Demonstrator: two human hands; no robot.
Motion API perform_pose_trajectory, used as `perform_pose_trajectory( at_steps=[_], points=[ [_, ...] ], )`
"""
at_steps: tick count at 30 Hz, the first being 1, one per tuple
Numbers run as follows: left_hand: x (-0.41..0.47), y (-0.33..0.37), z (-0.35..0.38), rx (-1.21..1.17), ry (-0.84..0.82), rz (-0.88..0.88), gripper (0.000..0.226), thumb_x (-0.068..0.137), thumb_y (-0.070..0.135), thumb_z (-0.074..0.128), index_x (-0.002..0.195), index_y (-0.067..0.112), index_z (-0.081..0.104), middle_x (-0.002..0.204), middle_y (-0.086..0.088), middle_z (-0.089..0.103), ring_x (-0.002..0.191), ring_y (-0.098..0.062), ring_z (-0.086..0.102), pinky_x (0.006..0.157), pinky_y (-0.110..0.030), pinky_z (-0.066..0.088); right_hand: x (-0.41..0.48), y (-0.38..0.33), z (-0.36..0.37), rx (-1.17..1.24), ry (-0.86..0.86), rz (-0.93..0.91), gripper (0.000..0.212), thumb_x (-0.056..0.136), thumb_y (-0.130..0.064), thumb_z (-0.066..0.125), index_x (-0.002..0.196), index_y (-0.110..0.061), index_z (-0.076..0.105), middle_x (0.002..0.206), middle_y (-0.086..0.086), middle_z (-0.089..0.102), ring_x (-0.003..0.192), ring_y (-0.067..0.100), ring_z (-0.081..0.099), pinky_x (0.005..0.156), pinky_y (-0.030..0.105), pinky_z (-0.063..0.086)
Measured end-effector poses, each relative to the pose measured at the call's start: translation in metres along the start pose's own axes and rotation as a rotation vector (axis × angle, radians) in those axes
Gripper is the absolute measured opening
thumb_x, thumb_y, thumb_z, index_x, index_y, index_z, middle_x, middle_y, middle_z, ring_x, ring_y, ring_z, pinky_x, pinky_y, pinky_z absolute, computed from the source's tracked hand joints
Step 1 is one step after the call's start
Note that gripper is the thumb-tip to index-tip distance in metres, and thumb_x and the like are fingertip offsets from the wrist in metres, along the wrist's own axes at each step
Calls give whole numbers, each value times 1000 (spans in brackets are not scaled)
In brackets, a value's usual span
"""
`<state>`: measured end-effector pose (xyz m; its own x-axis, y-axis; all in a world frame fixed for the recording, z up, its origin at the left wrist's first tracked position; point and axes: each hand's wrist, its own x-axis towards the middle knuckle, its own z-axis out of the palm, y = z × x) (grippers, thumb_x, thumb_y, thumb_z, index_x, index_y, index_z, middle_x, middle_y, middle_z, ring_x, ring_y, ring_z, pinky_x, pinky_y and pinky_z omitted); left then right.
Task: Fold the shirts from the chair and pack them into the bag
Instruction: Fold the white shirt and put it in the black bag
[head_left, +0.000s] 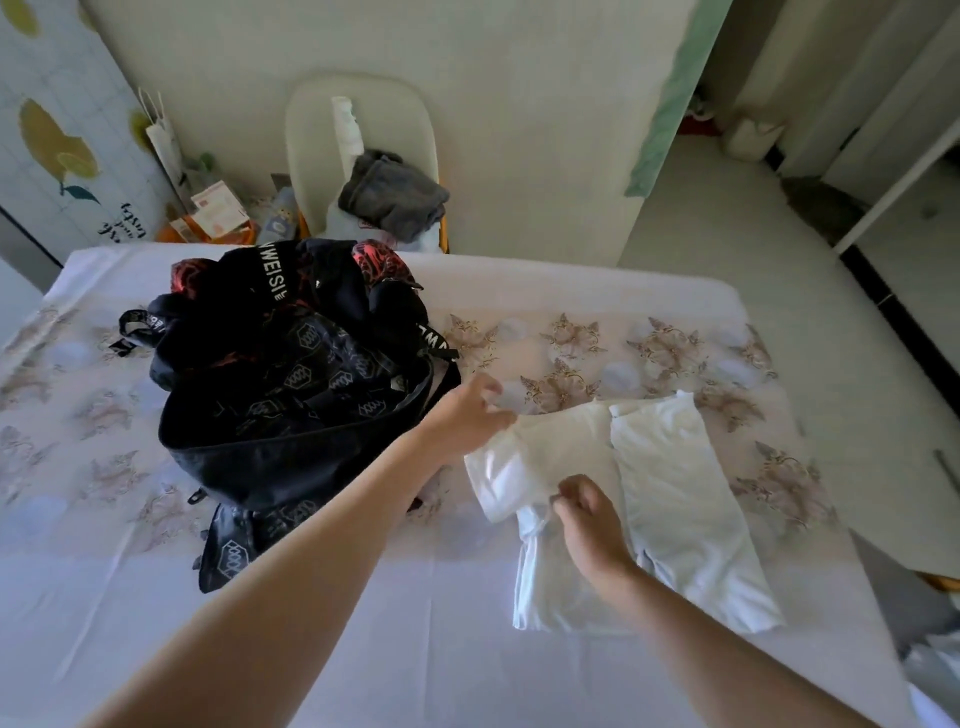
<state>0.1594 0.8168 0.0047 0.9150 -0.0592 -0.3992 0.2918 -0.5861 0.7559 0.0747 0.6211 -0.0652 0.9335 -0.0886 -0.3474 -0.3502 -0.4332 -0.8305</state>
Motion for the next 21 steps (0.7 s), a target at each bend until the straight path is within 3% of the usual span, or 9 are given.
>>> perform_pose_trajectory(
  at_steps=[2, 4, 7, 10, 13, 15, 18, 19, 21],
  points=[
    [12, 16, 21, -287, 41, -46, 40, 94, 22, 62, 130, 24, 44, 94, 2, 65, 74, -10, 66, 62, -27, 57, 6, 16, -19, -76, 22, 203, 10, 87, -24, 59, 80, -17, 60, 78, 1, 64, 85, 28, 61, 69, 32, 39],
    [19, 20, 44, -331, 64, -60, 41, 98, 16, 55, 137, 23, 43, 101, 3, 66, 84, -11, 70, 73, -36, 61, 6, 35, -36, -360, -54, 302, 16, 92, -24, 52, 83, -13, 60, 91, 12, 68, 96, 35, 63, 71, 32, 39],
    [18, 4, 71, -89, 70, -33, 42, 99, 2, 40, 132, 27, 52, 113, 6, 63, 95, -12, 65, 68, -28, 56, 5, 46, -56, -496, -56, 255, 7, 91, -21, 47, 89, -20, 53, 87, 1, 60, 98, 30, 62, 70, 29, 37],
    [17, -17, 86, 223, 47, 65, 44, 97, -2, 40, 126, 25, 61, 126, 6, 55, 109, -16, 59, 82, -23, 50, 12, 45, -60, -548, 26, 80, 16, 92, -23, 51, 108, -24, 54, 108, -2, 59, 102, 24, 61, 74, 28, 40],
    [24, -34, 93, 556, -72, 101, 40, 101, 18, 47, 138, 32, 52, 153, 0, 34, 139, -23, 30, 112, -40, 36, 21, 43, -52, -645, 91, -87, 35, 92, -29, 57, 126, -24, 50, 126, 1, 48, 111, 24, 56, 81, 33, 46],
    [31, -39, 93, 680, -142, 71, 42, 104, 31, 41, 145, 41, 42, 159, 2, 20, 145, -28, 14, 115, -49, 28, 33, 49, -49, -847, 105, -212, 45, 87, -32, 61, 131, -29, 51, 134, 4, 45, 110, 26, 54, 83, 38, 47],
    [43, -42, 91, 748, -46, 152, 43, 104, 34, 39, 147, 35, 38, 151, -3, 37, 140, -30, 24, 115, -46, 22, 50, 56, -52, -1024, 151, -353, 39, 76, -37, 67, 114, -30, 67, 113, 5, 59, 94, 29, 56, 74, 39, 45],
    [48, -42, 90, 749, 11, 172, 44, 103, 33, 41, 147, 31, 39, 146, -4, 43, 137, -30, 29, 115, -44, 21, 55, 57, -53, -1048, 163, -362, 31, 76, -42, 63, 103, -28, 72, 100, 3, 61, 89, 29, 56, 72, 38, 43],
    [60, -43, 88, 744, 61, 172, 38, 101, 33, 45, 139, 27, 50, 136, -4, 52, 132, -30, 35, 113, -43, 18, 61, 54, -55, -1083, 159, -310, 35, 79, -53, 52, 93, -28, 73, 90, 0, 63, 88, 28, 54, 74, 38, 39]
  ],
)
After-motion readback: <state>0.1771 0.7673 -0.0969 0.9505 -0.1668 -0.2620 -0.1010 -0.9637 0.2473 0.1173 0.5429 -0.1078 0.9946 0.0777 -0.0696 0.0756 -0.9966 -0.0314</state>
